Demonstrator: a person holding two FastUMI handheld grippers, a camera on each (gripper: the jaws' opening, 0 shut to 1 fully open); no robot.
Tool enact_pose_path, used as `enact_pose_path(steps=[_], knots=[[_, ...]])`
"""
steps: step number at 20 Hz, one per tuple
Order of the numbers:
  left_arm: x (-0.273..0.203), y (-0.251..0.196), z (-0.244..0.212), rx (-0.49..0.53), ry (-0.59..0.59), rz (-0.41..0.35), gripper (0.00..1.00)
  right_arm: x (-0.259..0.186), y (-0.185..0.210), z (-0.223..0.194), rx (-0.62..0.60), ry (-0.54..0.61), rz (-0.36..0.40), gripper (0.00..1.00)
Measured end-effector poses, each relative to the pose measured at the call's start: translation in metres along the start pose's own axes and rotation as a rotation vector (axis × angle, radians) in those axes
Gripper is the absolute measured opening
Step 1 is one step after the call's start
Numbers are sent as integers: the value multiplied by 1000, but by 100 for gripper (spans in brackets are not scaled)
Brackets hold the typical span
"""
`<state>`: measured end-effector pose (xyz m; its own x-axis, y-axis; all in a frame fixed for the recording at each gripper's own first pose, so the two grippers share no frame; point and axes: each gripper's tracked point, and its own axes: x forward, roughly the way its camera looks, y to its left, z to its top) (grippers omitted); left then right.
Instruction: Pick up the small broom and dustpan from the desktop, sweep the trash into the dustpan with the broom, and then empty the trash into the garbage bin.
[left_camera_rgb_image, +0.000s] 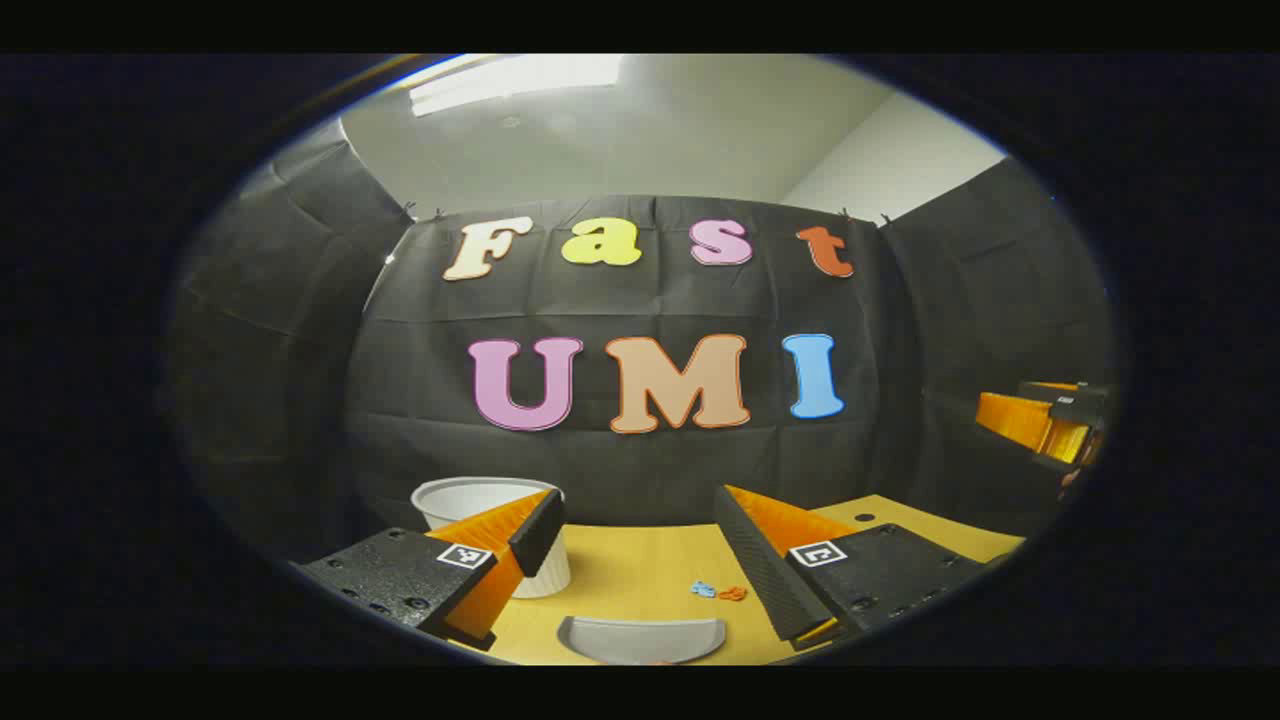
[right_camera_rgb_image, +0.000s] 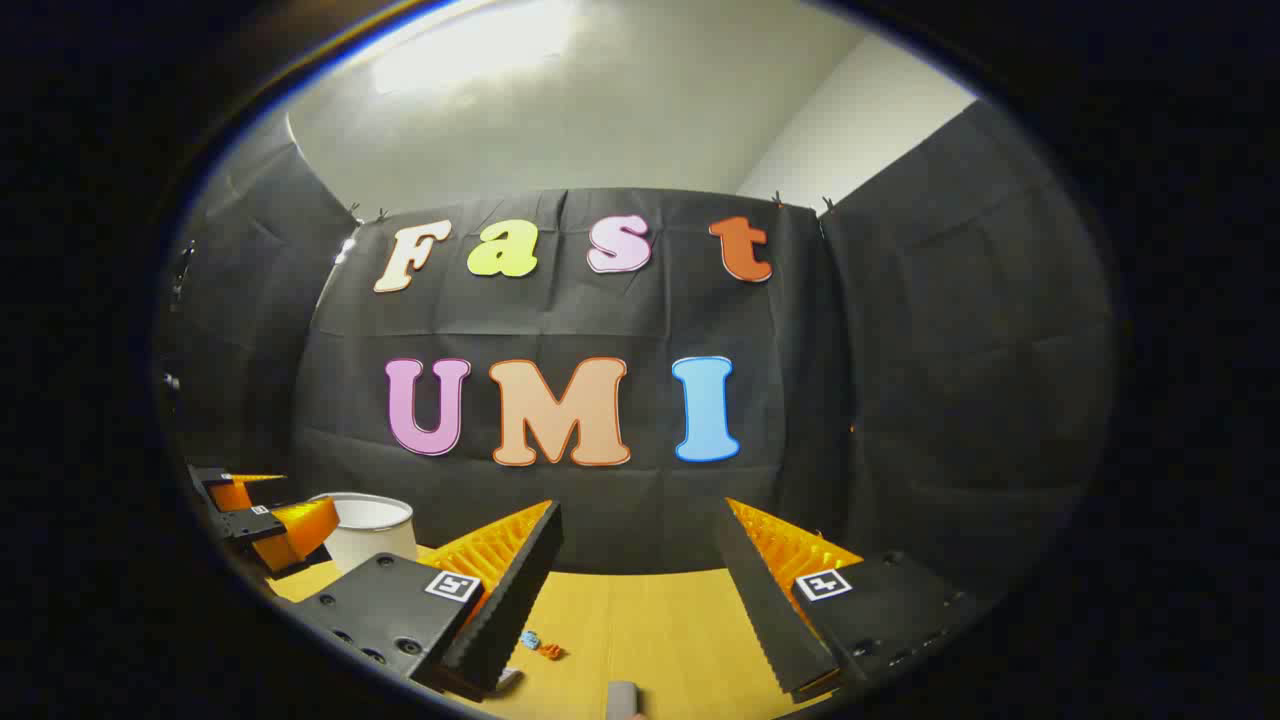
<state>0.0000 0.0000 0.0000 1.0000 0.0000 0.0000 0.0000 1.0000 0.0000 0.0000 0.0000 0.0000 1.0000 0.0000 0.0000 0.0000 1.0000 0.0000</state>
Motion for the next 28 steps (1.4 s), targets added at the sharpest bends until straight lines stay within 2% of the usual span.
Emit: enact_pose_path(steps=[3,6,28], knots=[[2,-4,-5,-27,22,4,92,3,-10,-3,26,17,-8,98],[3,-4,-5,-9,23,19,92,7,-27,-6,-48,16,-57,98],[-7,-8,2,62,-4,34,92,3,-16,-9,-88,53,12,99]])
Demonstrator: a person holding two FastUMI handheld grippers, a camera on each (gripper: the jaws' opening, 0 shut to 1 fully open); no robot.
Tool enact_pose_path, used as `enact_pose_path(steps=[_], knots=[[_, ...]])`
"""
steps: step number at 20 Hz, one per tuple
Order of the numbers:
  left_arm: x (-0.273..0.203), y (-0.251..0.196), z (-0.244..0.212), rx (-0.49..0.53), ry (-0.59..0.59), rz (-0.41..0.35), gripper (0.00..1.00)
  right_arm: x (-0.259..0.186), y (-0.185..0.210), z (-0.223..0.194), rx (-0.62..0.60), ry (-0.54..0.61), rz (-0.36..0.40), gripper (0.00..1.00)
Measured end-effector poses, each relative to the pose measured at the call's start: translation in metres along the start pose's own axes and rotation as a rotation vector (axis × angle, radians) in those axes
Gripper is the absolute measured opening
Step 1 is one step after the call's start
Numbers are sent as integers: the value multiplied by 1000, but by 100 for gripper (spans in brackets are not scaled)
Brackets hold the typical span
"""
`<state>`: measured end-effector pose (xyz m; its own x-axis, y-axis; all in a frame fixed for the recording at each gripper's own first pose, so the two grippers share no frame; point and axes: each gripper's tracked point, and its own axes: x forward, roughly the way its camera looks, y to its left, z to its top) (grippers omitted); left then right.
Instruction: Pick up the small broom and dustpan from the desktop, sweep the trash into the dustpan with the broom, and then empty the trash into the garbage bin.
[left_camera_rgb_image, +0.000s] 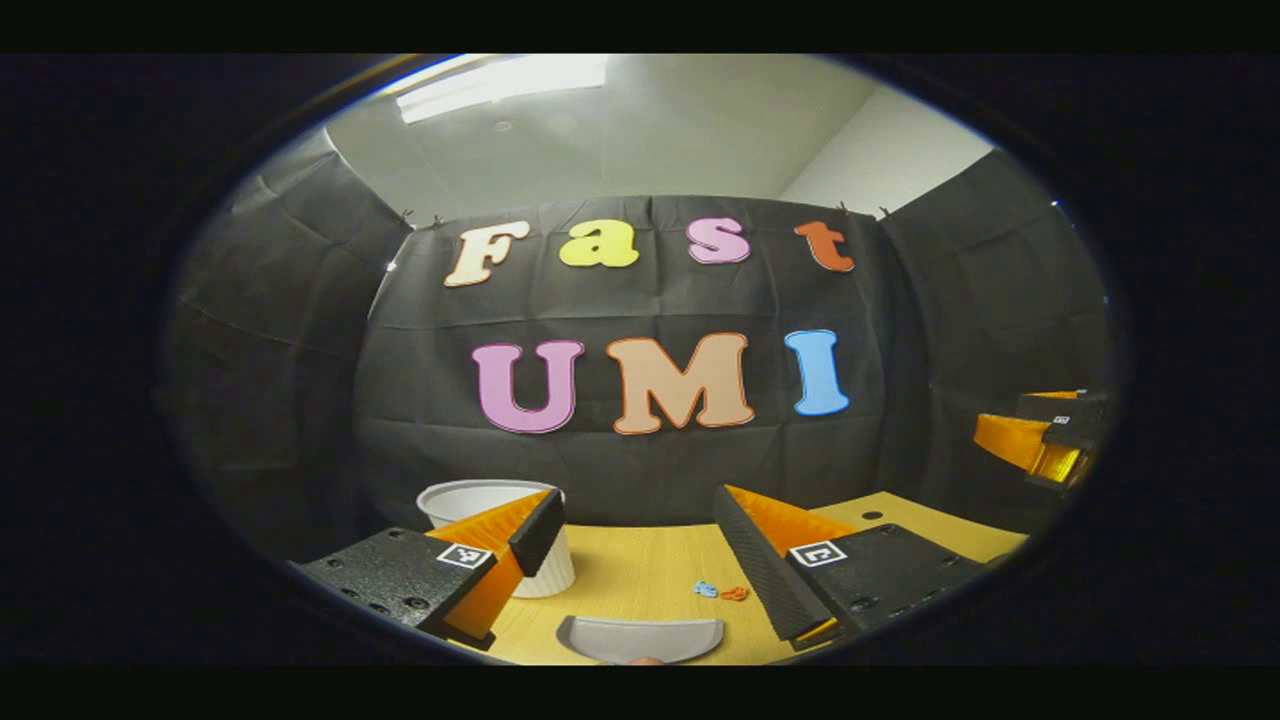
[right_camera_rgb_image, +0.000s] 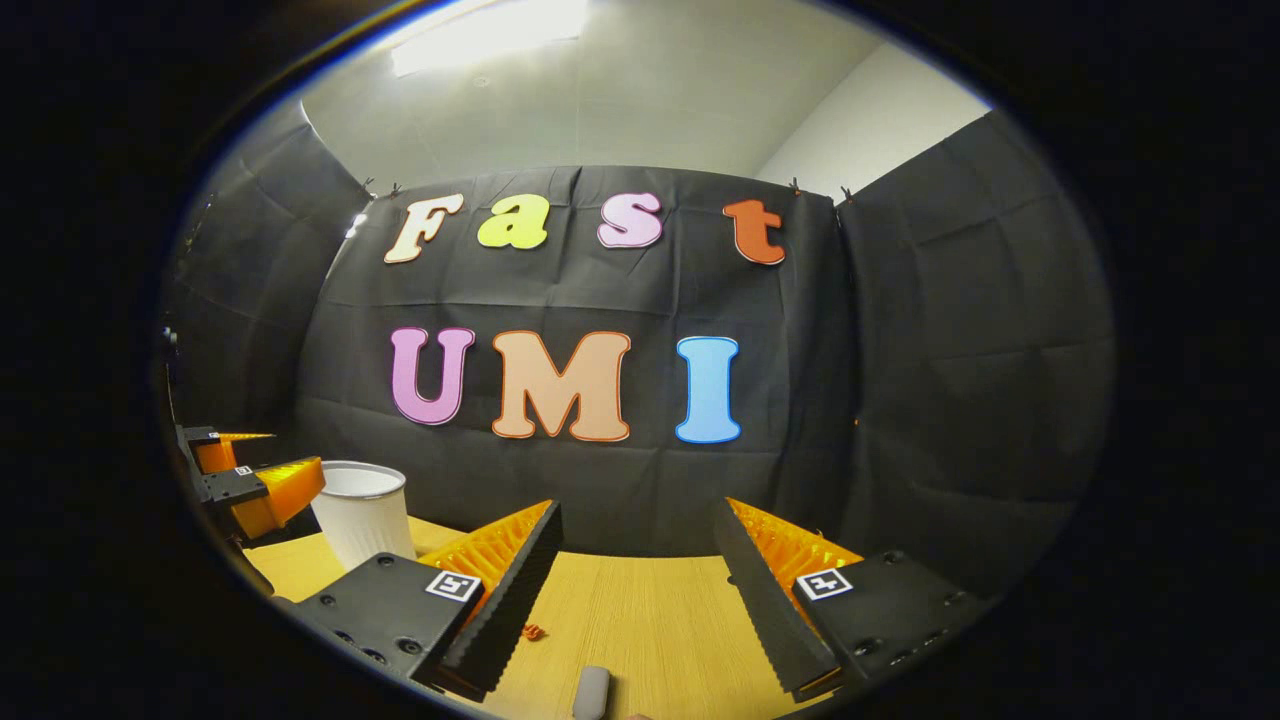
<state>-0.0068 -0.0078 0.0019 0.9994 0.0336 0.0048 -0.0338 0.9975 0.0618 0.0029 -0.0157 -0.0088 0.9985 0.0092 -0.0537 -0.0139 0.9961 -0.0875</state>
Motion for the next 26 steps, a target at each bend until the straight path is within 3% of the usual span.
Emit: enact_pose_path(steps=[11,14,16,18,21,26], knots=[[-5,-5,-5,12,27,14,92,-1,-6,-10,7,30,35,98],[-8,-14,-15,19,64,5,92,2,-9,-25,14,87,55,98],[-12,-17,-28,18,115,9,92,3,-9,-42,6,142,81,98],[-17,-19,-43,35,165,16,97,2,-9,-63,-4,198,115,98],[-25,-9,-75,103,264,45,94,1,-8,-100,-14,291,145,98],[-36,-4,-134,95,416,25,94,-1,9,-161,-72,432,178,99]])
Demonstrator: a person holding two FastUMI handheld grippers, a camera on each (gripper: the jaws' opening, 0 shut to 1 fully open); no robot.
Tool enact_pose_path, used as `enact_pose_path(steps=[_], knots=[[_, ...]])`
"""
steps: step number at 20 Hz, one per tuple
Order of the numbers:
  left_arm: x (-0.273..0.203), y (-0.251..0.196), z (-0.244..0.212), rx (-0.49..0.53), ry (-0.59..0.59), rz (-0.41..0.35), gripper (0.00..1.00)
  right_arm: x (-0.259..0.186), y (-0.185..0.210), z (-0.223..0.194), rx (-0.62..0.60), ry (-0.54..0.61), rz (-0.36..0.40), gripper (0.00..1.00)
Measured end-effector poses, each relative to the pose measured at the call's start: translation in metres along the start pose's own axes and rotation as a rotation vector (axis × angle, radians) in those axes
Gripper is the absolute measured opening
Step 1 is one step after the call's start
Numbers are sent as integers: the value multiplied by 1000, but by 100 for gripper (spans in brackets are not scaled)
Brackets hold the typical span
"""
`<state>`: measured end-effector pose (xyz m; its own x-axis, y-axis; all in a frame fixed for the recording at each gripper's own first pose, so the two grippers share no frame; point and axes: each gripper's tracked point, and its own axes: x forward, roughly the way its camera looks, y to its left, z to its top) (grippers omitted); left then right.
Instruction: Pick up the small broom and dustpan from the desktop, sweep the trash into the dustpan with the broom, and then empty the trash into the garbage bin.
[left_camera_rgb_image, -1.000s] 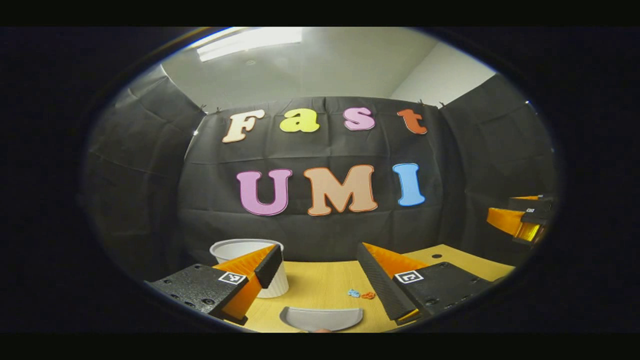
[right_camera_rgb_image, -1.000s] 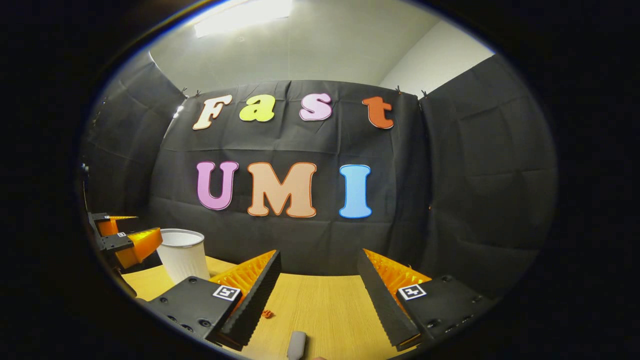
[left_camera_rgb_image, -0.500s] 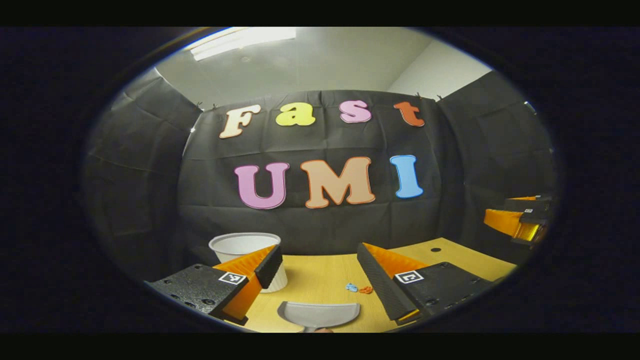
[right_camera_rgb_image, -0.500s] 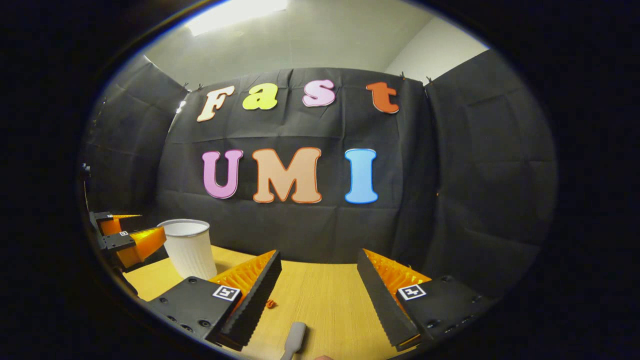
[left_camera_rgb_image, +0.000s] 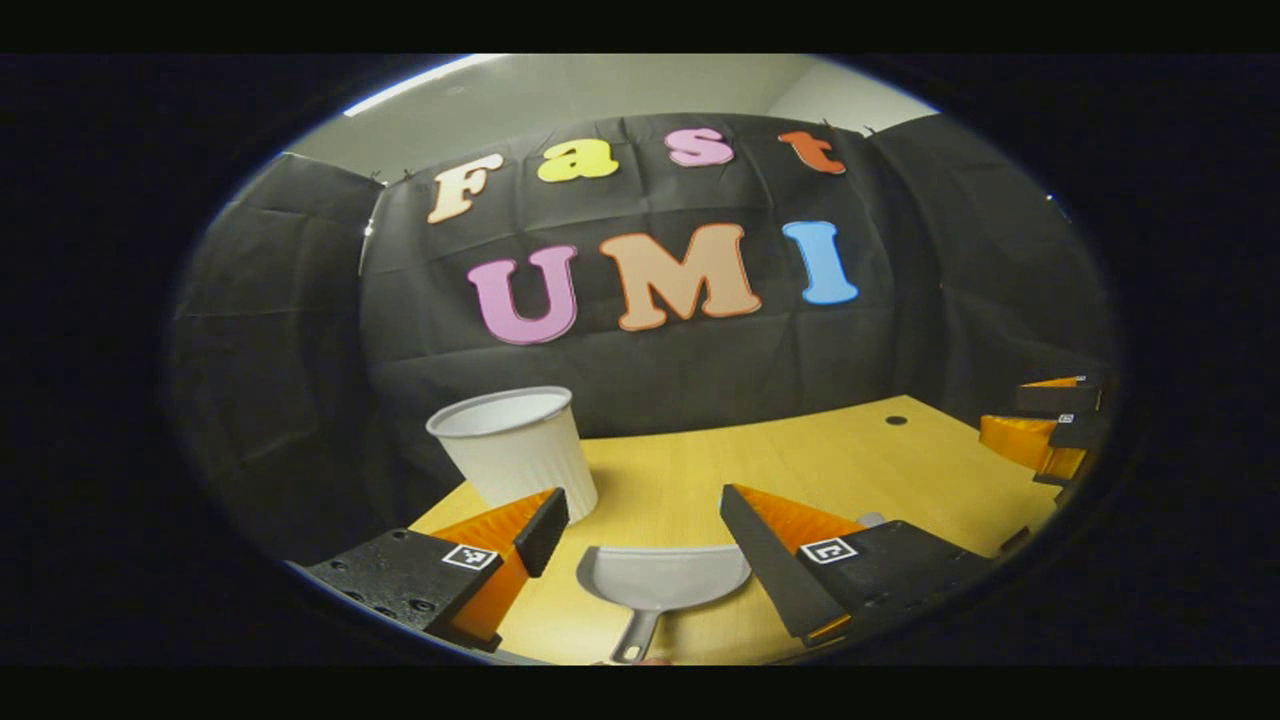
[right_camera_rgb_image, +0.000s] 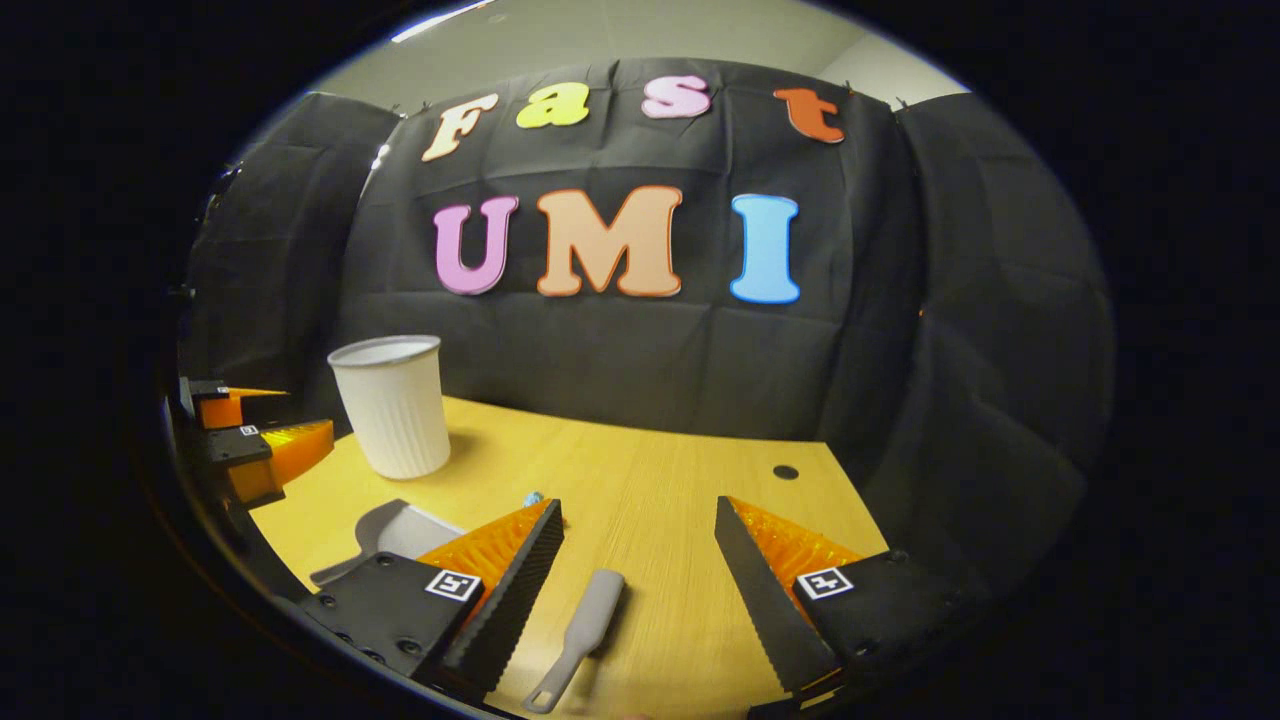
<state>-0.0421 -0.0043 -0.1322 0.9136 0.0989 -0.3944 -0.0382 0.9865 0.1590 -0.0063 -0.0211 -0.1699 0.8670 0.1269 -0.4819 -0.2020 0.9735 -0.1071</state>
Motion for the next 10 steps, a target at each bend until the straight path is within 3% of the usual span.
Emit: enact_pose_path(steps=[5,10], knots=[[11,2,-66,-10,175,-31,94,16,29,-69,4,238,61,100],[12,6,-132,10,377,-30,95,31,36,-128,-2,484,51,99]])
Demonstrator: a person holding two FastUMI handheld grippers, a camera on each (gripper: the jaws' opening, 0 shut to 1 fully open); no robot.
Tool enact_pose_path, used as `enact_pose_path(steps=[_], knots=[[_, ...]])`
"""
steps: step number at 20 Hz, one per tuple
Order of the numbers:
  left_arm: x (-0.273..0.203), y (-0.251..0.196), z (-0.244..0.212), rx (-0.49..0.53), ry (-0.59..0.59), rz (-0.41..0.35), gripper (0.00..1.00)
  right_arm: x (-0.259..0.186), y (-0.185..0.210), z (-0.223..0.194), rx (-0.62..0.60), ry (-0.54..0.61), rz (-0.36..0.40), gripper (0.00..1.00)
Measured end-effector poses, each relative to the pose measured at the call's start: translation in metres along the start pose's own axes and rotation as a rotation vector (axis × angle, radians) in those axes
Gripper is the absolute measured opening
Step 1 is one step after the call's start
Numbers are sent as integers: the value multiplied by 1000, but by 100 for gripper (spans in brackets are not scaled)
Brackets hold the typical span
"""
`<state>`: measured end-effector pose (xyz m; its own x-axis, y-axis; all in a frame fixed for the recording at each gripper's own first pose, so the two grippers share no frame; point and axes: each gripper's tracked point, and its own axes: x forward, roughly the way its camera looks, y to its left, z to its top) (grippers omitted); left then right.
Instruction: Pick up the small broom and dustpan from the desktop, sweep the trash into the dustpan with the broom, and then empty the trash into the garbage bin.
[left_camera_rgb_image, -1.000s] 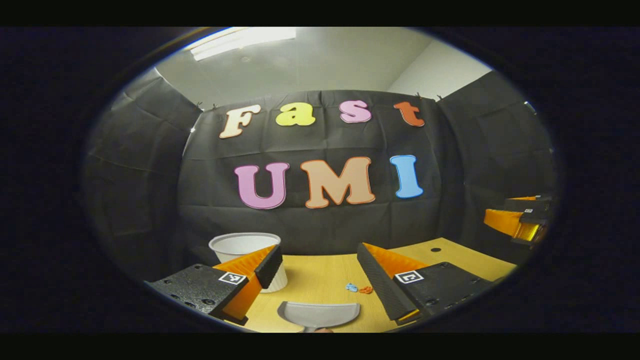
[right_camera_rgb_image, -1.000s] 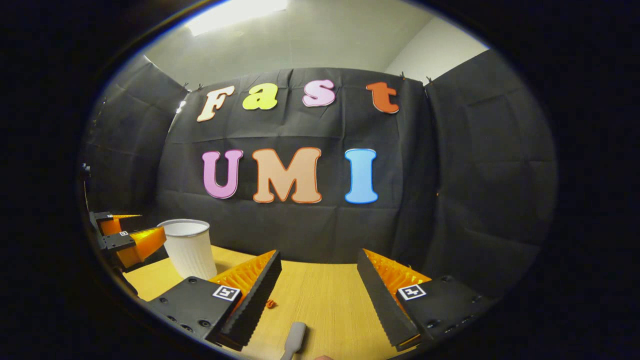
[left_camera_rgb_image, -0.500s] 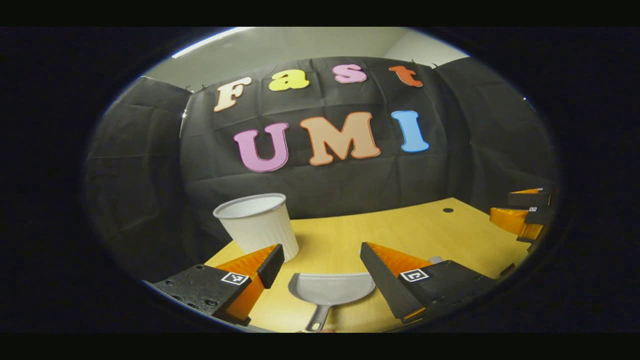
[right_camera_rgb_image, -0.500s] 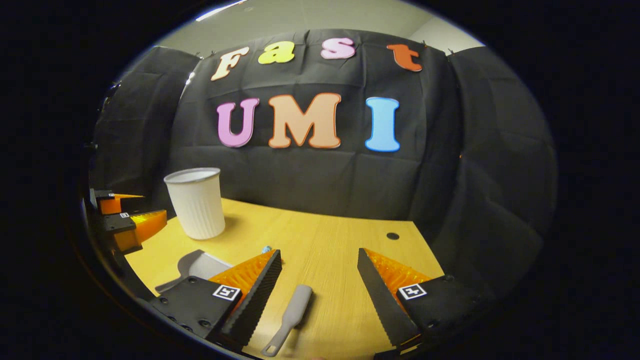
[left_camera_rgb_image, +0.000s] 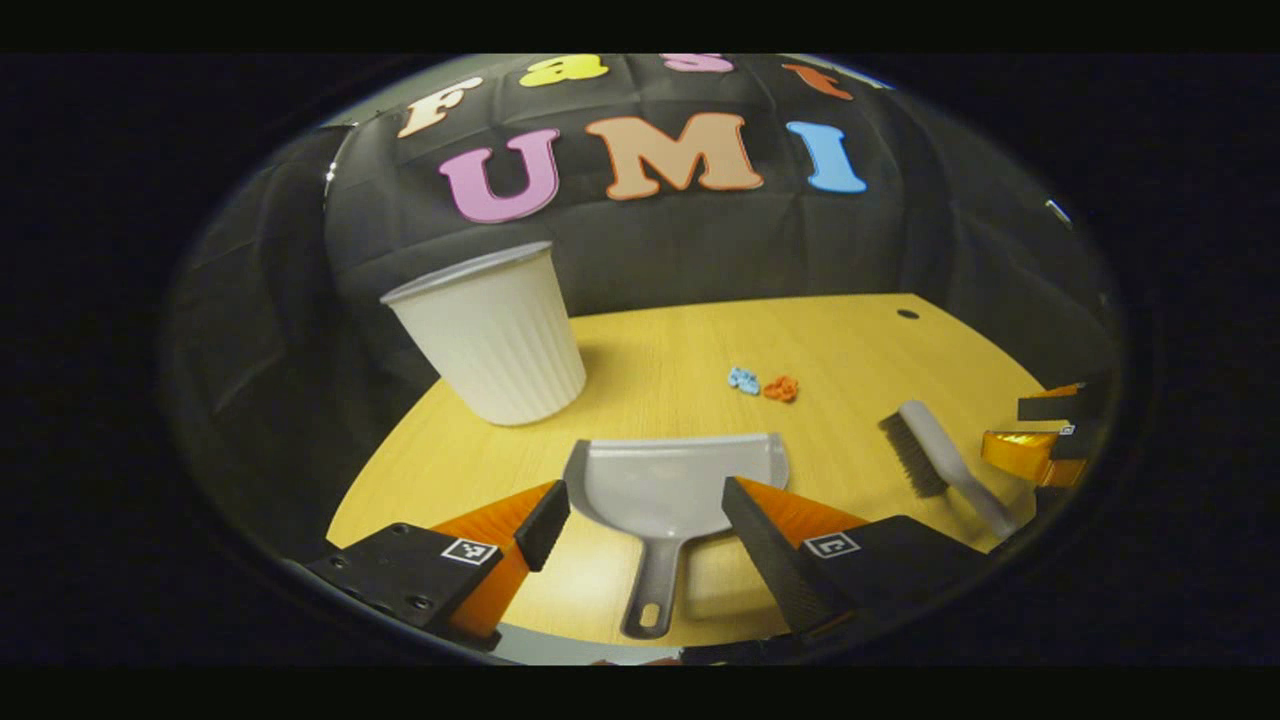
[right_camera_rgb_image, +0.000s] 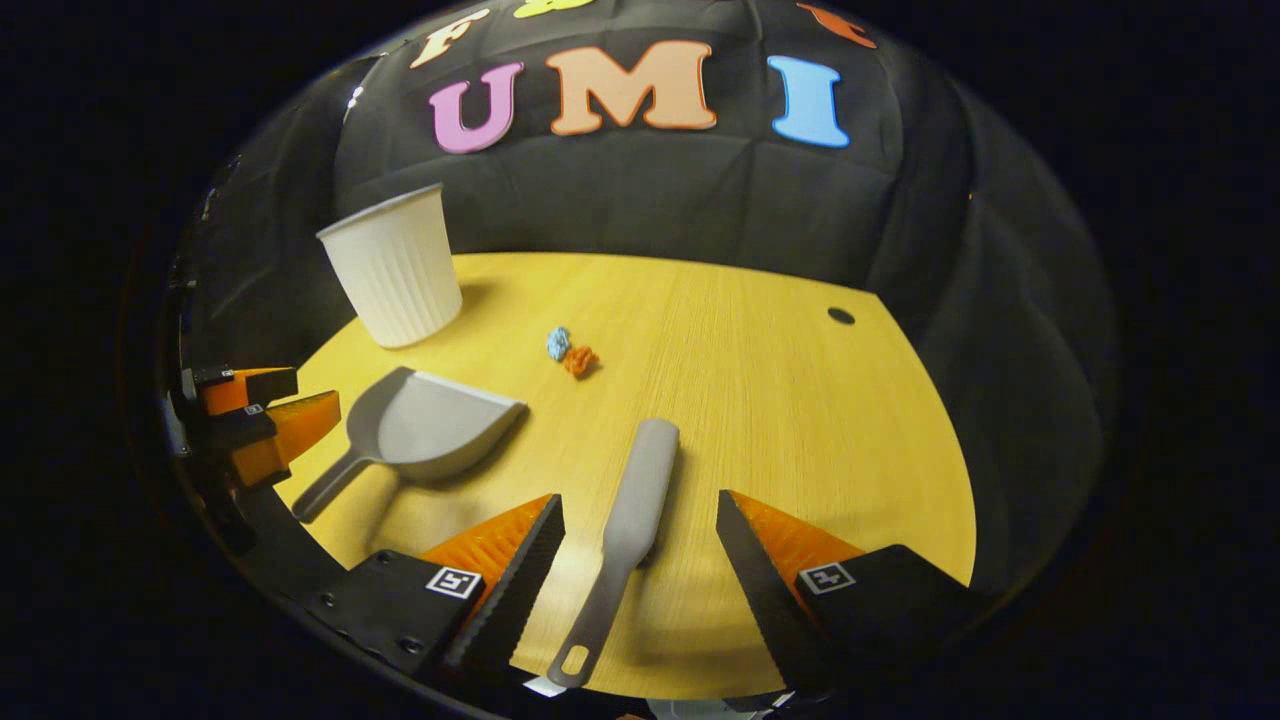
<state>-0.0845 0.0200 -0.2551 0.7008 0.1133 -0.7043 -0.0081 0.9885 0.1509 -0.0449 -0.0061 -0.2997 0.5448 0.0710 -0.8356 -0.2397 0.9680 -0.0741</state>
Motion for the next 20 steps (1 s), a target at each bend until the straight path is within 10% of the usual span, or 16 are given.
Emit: enact_pose_path(steps=[8,13,15,18,20], knots=[[25,0,-67,40,260,-48,96,20,9,-66,-23,291,33,100],[23,4,-79,63,334,-85,94,32,12,-72,-34,378,39,83],[23,10,-80,81,356,-85,80,36,10,-69,-40,389,36,65],[22,11,-85,93,387,-78,34,38,4,-70,-71,417,24,30],[20,18,-90,137,427,-78,31,39,1,-66,-96,417,29,25]])
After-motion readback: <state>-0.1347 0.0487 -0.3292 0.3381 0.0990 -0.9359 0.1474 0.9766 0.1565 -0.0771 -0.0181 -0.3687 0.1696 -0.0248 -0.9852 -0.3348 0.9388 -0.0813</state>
